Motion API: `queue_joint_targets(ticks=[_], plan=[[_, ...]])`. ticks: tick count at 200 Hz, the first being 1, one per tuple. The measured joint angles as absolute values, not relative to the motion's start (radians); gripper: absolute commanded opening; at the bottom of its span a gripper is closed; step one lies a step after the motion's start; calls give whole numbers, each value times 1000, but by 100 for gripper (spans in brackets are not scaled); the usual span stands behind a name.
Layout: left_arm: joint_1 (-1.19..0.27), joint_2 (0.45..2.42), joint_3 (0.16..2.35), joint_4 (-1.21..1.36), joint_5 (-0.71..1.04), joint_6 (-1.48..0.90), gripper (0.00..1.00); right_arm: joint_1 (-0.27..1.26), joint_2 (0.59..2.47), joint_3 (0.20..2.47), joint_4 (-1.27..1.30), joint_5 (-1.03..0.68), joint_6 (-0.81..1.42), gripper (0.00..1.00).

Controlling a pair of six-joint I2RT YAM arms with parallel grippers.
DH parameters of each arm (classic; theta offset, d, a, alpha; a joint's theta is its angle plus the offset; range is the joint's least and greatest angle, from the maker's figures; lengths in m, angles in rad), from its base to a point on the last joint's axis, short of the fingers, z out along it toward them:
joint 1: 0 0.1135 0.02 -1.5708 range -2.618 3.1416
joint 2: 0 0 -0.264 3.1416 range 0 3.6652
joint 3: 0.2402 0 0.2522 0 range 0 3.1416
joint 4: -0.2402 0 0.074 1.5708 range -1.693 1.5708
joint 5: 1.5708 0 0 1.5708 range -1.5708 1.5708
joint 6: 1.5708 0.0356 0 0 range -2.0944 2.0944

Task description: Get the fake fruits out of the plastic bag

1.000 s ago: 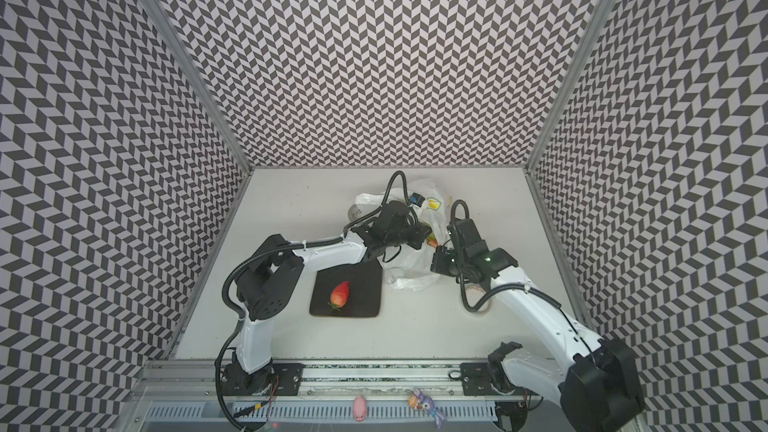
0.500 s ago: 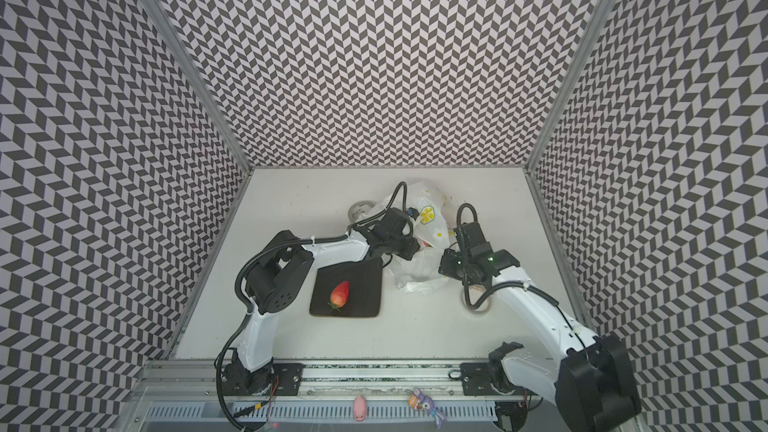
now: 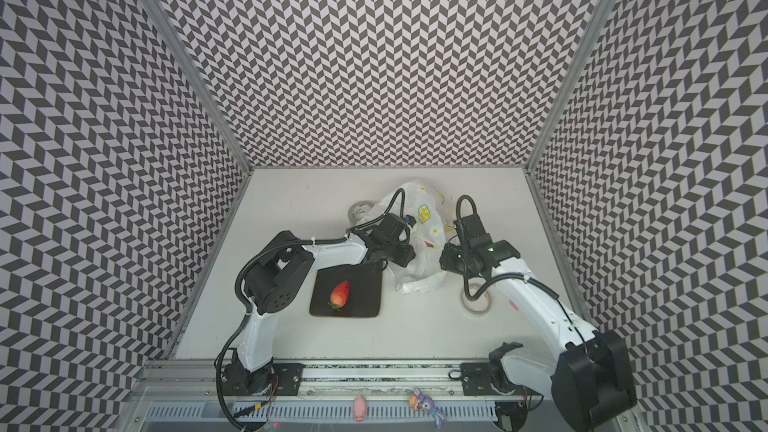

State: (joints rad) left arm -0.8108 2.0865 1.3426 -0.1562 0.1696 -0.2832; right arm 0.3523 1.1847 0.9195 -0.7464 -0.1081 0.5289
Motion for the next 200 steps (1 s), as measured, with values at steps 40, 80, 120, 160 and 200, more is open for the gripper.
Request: queue_joint_targets(ticks=[40, 80, 120, 160, 200], plan=[[-811, 2046, 1303, -136, 180, -300, 36, 350, 1110, 1101, -811, -103, 424, 65], [-811, 2003, 1292, -85, 189, -308, 35, 440, 1141, 1198, -799, -167, 296, 36], [-811, 2000, 1292, -61, 189, -308, 31, 492, 1330, 1122, -735, -225, 243, 22], [-811, 2000, 1261, -44, 188, -310, 27, 487, 1428, 1040, -687, -124, 241, 12], [-812, 2000, 1207, -31, 170, -309, 27, 477, 1494, 1047, -582, 39, 256, 15]])
